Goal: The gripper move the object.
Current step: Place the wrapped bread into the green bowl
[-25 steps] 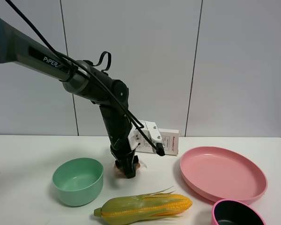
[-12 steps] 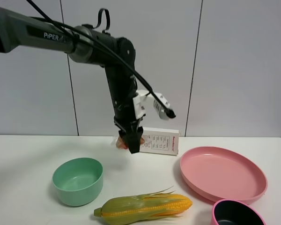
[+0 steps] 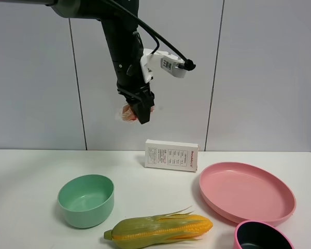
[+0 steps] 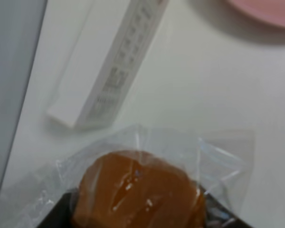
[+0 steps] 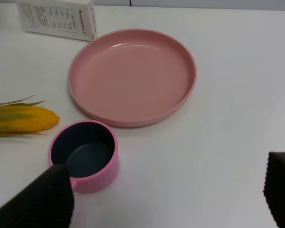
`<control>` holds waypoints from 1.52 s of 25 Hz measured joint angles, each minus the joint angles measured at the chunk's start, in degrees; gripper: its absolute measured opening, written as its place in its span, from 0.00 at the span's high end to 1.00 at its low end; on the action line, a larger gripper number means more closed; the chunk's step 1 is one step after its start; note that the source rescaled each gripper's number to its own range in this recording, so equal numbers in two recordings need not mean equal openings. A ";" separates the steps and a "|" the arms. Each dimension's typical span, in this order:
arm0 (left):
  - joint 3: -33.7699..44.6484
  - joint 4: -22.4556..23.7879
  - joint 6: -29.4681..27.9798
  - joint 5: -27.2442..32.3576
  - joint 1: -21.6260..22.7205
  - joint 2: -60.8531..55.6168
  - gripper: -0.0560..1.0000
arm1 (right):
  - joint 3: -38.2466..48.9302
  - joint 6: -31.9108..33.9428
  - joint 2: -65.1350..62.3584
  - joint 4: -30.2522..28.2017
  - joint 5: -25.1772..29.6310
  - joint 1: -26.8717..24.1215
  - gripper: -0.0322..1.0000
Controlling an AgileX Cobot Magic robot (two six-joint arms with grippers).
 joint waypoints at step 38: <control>43.80 -3.51 -0.97 -10.85 5.77 -14.98 0.94 | 0.00 0.00 0.00 0.00 0.00 0.00 0.00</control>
